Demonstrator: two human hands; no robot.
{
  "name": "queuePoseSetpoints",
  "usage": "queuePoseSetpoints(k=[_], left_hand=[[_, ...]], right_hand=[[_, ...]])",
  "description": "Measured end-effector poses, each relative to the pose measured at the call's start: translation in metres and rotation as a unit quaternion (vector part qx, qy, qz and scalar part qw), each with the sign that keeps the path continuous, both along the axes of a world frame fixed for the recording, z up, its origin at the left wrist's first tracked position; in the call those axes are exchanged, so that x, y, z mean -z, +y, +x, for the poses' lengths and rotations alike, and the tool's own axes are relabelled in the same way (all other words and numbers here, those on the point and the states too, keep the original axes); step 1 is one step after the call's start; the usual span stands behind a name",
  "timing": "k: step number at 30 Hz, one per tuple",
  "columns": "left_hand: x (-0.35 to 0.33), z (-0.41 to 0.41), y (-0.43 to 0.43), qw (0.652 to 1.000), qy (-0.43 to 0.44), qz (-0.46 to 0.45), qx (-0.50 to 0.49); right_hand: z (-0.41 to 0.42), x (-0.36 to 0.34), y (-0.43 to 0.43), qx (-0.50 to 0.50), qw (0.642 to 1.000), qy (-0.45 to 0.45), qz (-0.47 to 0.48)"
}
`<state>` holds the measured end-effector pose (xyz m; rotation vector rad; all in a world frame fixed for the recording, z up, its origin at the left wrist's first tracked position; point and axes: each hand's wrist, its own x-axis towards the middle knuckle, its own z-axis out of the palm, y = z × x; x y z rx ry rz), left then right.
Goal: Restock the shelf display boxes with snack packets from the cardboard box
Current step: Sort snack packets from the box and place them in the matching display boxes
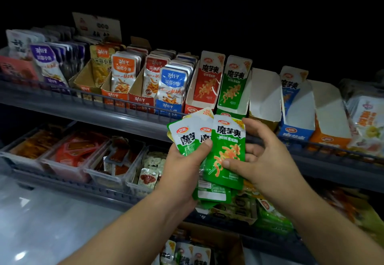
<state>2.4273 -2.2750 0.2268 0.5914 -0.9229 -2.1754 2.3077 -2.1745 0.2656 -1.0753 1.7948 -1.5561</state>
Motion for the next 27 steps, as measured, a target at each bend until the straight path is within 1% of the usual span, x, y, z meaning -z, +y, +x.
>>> queuePoseSetpoints(k=[4, 9, 11, 14, 19, 20, 22, 24, 25, 27], left_hand=[[0.005, -0.001, 0.001, 1.0, 0.005, -0.009, -0.008], [0.011, -0.005, 0.004, 1.0, -0.019, 0.002, -0.009], [0.014, -0.006, 0.006, 0.999, -0.038, 0.006, -0.004], [0.015, -0.008, 0.009, 0.998, -0.055, 0.034, 0.002], [0.012, -0.006, 0.005, 0.99, -0.075, 0.109, 0.056], [0.011, -0.005, 0.005, 0.989, -0.08, 0.111, 0.058], [0.01, -0.004, 0.004, 0.99, -0.085, 0.101, 0.049], [0.009, -0.002, 0.003, 0.992, -0.095, 0.082, 0.027], [0.009, 0.0, 0.002, 0.992, -0.101, 0.067, 0.02], [0.008, 0.002, 0.003, 0.993, -0.111, 0.038, 0.013]], right_hand=[[0.004, 0.01, -0.001, 0.042, 0.995, -0.088, -0.015], [0.004, 0.019, 0.0, 0.093, 0.985, -0.145, -0.015], [0.003, 0.019, 0.001, 0.108, 0.983, -0.146, -0.012], [0.003, 0.02, 0.002, 0.121, 0.982, -0.148, 0.0], [-0.007, 0.021, 0.0, 0.117, 0.967, -0.225, 0.025], [-0.009, 0.02, 0.001, 0.111, 0.966, -0.232, 0.028], [-0.015, 0.013, 0.004, 0.102, 0.967, -0.234, 0.026], [-0.023, 0.002, 0.01, 0.114, 0.97, -0.216, 0.001], [-0.028, -0.004, 0.013, 0.133, 0.972, -0.191, -0.018], [-0.032, -0.014, 0.019, 0.175, 0.978, -0.106, -0.04]])
